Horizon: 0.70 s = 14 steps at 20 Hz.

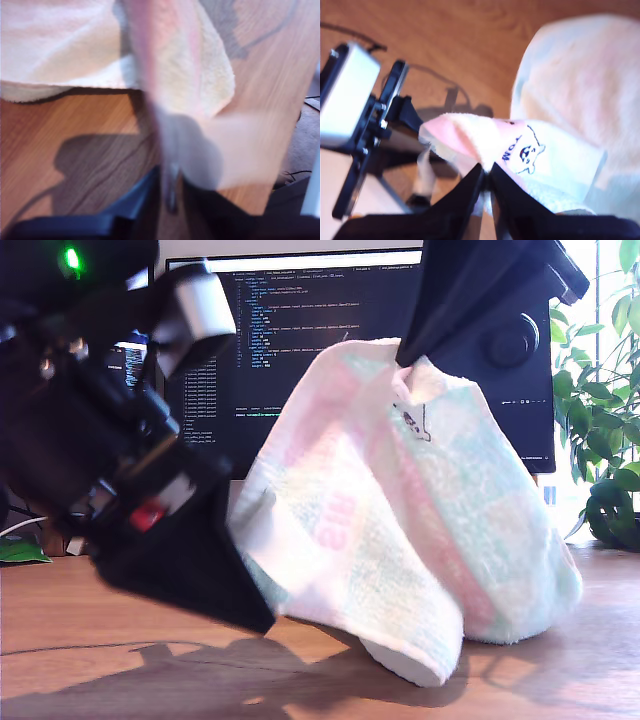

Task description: Fold the tea towel to a neat square and place it to the right

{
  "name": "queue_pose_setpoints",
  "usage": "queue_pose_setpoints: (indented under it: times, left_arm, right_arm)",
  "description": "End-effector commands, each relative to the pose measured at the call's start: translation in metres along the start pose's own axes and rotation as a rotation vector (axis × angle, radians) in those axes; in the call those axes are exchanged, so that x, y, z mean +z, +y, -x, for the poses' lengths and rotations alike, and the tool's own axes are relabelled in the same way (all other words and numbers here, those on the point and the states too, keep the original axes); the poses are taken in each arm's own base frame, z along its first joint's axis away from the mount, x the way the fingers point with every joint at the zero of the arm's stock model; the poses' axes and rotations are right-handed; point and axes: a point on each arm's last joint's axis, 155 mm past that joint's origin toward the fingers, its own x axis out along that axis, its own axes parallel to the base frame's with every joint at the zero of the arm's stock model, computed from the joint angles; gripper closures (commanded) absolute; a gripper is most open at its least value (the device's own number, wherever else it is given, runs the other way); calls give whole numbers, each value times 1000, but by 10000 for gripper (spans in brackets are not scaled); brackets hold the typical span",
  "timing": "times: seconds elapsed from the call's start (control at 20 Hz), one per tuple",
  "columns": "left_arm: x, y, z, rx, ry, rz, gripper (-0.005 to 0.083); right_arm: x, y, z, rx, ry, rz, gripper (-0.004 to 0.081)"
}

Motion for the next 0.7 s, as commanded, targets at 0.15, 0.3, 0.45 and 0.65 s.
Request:
queue_pose_setpoints:
  times: [0.15,0.3,0.45,0.65]
  left_arm:
    - [25,-3,25,-2,-116,-41,793]
    - [28,-5,40,-4,-131,-44,793]
    - [17,-6,52,1,-95,-37,793]
    - [16,7,74,87,-92,-18,794]
  right_arm:
    - [-7,1,0,1,30,0,783]
    - [-7,0,0,-1,29,1,783]
    - [-9,1,0,0,39,0,783]
    - [-18,0,3,-3,70,-3,783]
